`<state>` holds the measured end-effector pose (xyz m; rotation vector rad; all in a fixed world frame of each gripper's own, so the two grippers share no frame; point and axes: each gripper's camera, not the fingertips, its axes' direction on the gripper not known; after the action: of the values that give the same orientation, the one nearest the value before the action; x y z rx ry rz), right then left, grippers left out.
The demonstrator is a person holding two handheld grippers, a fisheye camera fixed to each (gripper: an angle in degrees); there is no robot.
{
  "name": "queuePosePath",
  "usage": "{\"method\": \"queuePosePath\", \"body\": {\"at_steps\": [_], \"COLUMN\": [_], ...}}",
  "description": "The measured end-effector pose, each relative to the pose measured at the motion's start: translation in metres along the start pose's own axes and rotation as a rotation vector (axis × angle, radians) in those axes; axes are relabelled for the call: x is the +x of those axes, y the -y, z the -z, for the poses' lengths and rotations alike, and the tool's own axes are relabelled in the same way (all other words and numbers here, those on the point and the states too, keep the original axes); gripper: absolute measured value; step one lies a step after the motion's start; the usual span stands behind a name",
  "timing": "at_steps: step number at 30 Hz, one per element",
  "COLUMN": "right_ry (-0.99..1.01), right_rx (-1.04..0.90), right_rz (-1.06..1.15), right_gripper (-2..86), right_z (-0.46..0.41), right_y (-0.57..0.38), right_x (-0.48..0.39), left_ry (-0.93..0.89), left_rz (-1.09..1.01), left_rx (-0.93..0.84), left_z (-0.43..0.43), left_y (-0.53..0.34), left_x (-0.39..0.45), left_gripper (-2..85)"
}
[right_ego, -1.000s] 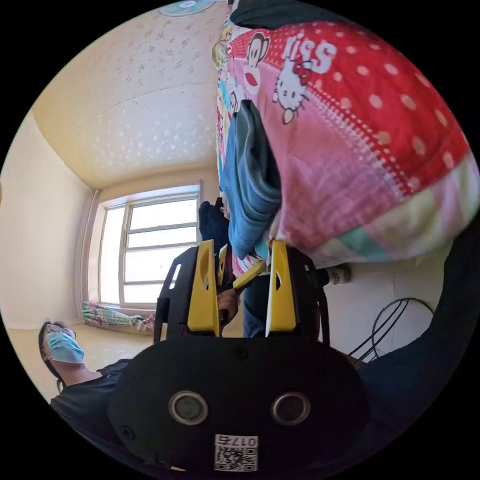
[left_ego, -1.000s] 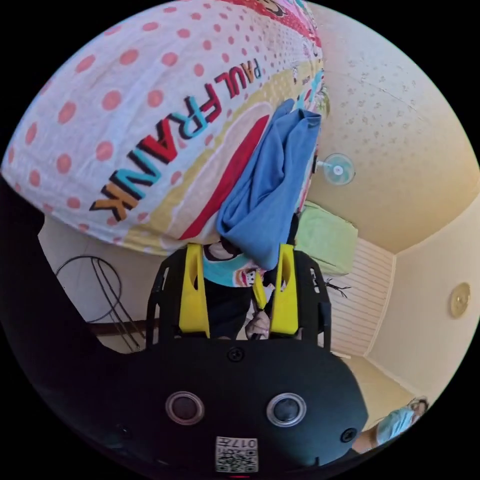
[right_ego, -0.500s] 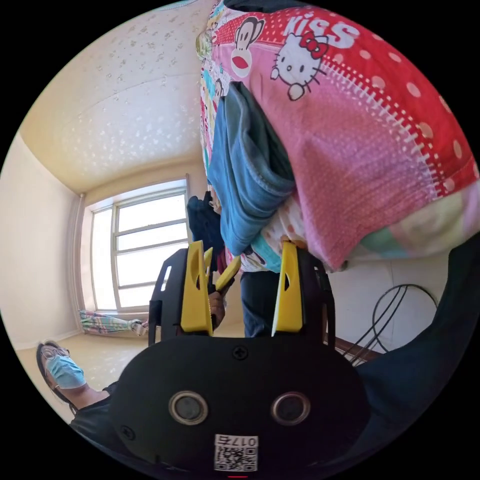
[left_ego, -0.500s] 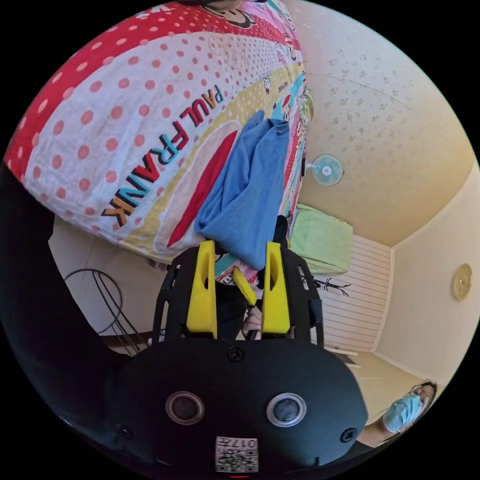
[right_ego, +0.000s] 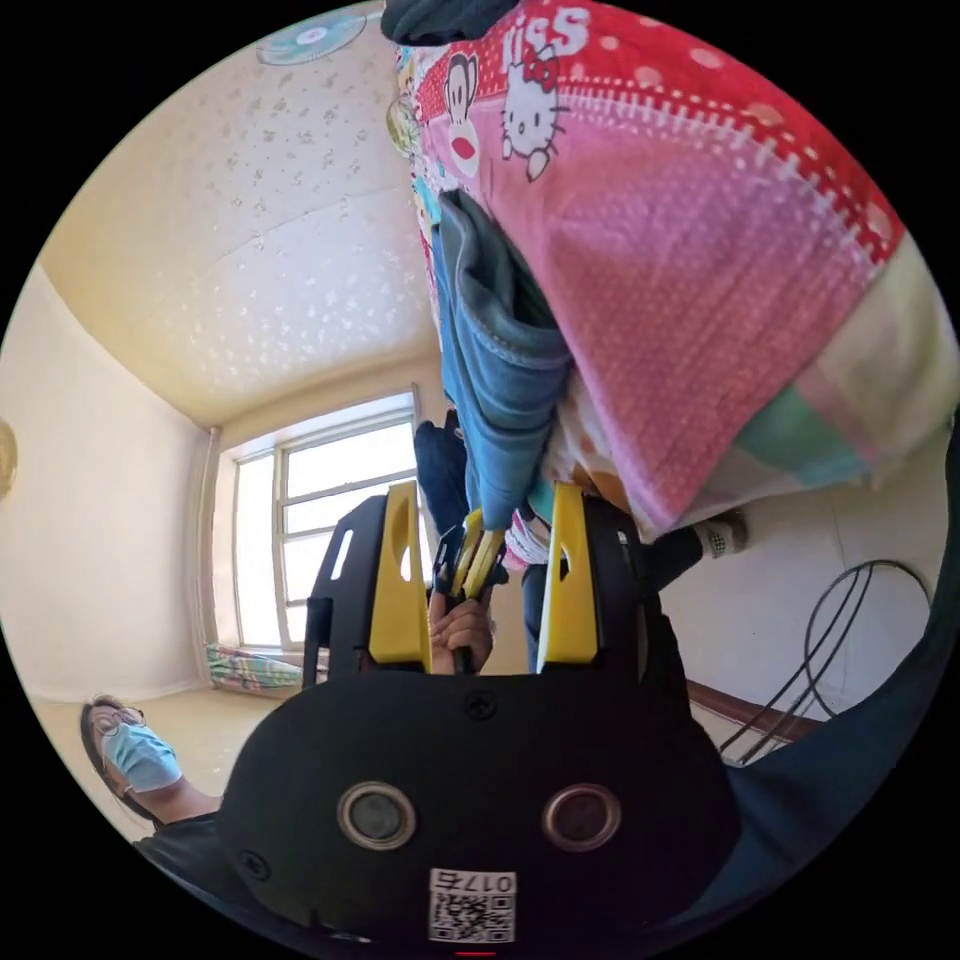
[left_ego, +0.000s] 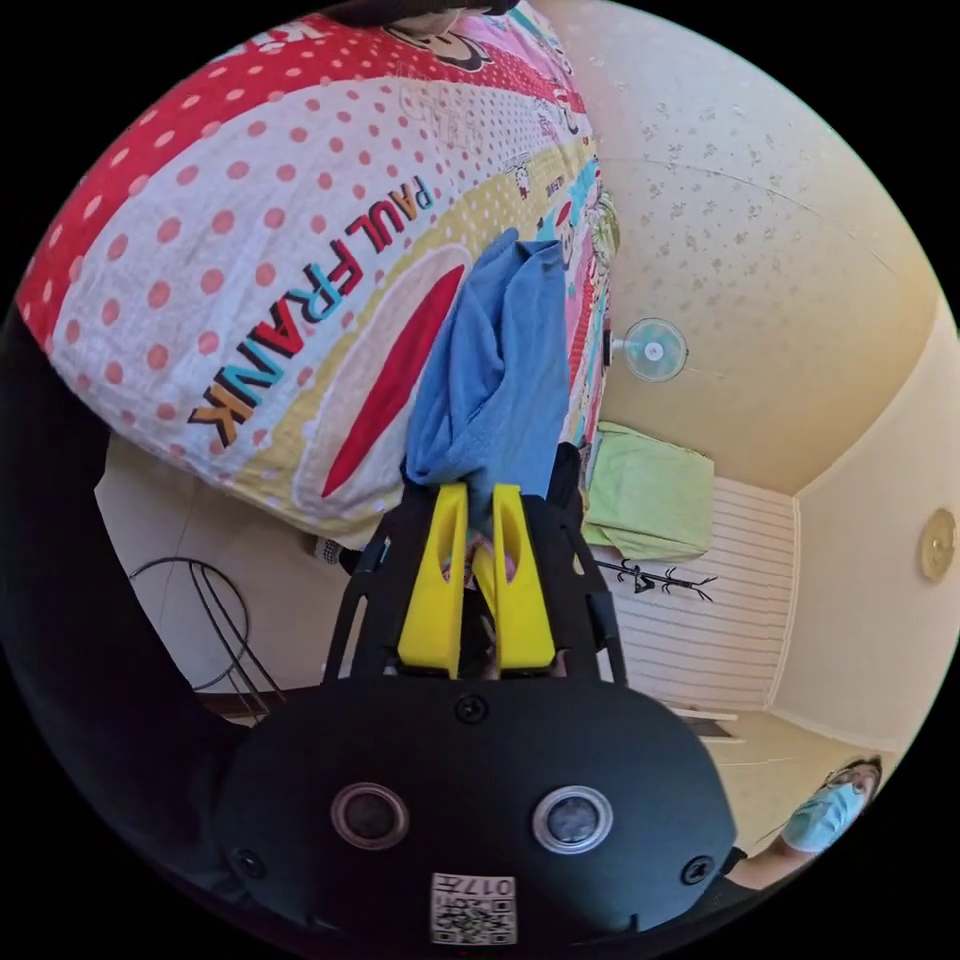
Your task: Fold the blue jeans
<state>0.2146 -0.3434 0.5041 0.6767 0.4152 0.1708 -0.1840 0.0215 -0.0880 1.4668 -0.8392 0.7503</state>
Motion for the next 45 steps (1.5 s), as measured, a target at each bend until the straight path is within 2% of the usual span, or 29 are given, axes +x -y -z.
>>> {"method": "queuePosePath", "body": {"at_steps": [5, 9, 14, 17, 23, 29, 34, 36, 38, 40, 42, 45], "right_ry": [-0.053, 0.022, 0.121, 0.159, 0.062, 0.002, -0.015, -0.121, -0.233, -0.357, -0.557, -0.745], "right_rx": [0.041, 0.111, 0.131, 0.065, -0.028, -0.036, 0.096, 0.202, 0.286, 0.352, 0.415, 0.408], "right_rz": [0.055, 0.073, 0.107, 0.19, 0.503, 0.778, 1.005, 1.063, 1.016, 0.897, 0.637, 0.327], "right_gripper": [17.3, 16.7, 6.9, 3.9, 2.5, 2.3, 2.9, 3.5, 4.2, 5.1, 7.3, 8.2], "right_z": [0.005, 0.0, -0.003, -0.002, -0.001, 0.017, 0.093, 0.138, 0.17, 0.199, 0.235, 0.269], "right_y": [-0.009, -0.022, -0.035, -0.044, -0.048, -0.003, -0.002, -0.011, -0.014, -0.012, -0.008, -0.036], "right_x": [0.005, 0.012, 0.01, -0.009, -0.106, -0.206, -0.273, -0.28, -0.266, -0.235, -0.164, -0.049], "left_ry": [-0.049, -0.032, -0.074, -0.076, -0.087, -0.147, -0.247, -0.25, -0.217, -0.067, 0.122, 0.384], "left_rz": [-0.06, -0.074, -0.147, -0.232, -0.435, -0.591, -0.781, -0.801, -0.798, -0.855, -0.889, -0.851], "left_rx": [-0.006, -0.003, -0.029, -0.045, -0.045, -0.055, -0.144, -0.193, -0.252, -0.306, -0.368, -0.523], "left_z": [0.004, 0.004, 0.011, 0.02, 0.024, -0.028, -0.121, -0.166, -0.218, -0.28, -0.319, -0.351], "left_y": [-0.029, -0.046, -0.074, -0.1, -0.126, -0.128, -0.166, -0.178, -0.191, -0.216, -0.236, -0.253], "left_x": [0.015, 0.015, 0.038, 0.07, 0.144, 0.233, 0.314, 0.323, 0.316, 0.286, 0.245, 0.154], "left_gripper": [4.6, 4.6, 4.4, 4.4, 4.5, 4.7, 4.8, 4.9, 5.1, 5.3, 6.0, 6.8]}}
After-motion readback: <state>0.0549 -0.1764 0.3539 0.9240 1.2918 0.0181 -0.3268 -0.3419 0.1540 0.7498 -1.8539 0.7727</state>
